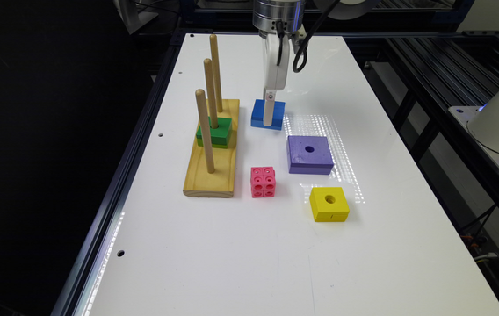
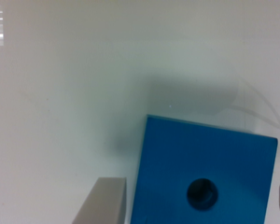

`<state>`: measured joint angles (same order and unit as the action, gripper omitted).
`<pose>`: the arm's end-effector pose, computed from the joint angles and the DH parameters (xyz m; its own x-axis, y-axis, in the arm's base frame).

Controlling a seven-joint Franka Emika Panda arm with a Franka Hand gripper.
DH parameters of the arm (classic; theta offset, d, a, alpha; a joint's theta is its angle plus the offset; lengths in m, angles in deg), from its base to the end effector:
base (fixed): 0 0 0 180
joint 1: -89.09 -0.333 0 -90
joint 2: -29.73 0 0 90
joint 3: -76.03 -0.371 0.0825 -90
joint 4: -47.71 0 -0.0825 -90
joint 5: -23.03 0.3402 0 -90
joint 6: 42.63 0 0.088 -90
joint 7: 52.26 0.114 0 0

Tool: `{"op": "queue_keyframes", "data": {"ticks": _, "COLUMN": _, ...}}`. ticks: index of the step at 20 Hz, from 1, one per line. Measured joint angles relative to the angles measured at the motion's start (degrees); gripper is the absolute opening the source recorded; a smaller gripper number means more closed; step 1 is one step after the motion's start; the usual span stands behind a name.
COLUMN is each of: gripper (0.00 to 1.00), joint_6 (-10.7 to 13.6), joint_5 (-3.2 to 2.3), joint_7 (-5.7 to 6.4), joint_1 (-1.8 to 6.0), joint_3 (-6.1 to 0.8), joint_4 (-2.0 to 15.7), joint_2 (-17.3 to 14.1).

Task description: Pick up blue block.

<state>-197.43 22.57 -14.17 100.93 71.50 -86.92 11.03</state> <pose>0.5102 -0.0660 0.2798 0.7040 -0.7102 0.0077 -0.7096 -0.7038 -0.0336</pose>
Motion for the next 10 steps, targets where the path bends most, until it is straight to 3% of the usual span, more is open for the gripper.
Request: {"op": "queue_keyframes", "data": {"ticks": 10, "gripper": 1.0, "joint_6": -0.03, "joint_5": 0.0, "joint_7": 0.0, "joint_1": -0.01, "joint_3": -0.01, "joint_4": 0.42, "joint_2": -0.38}}
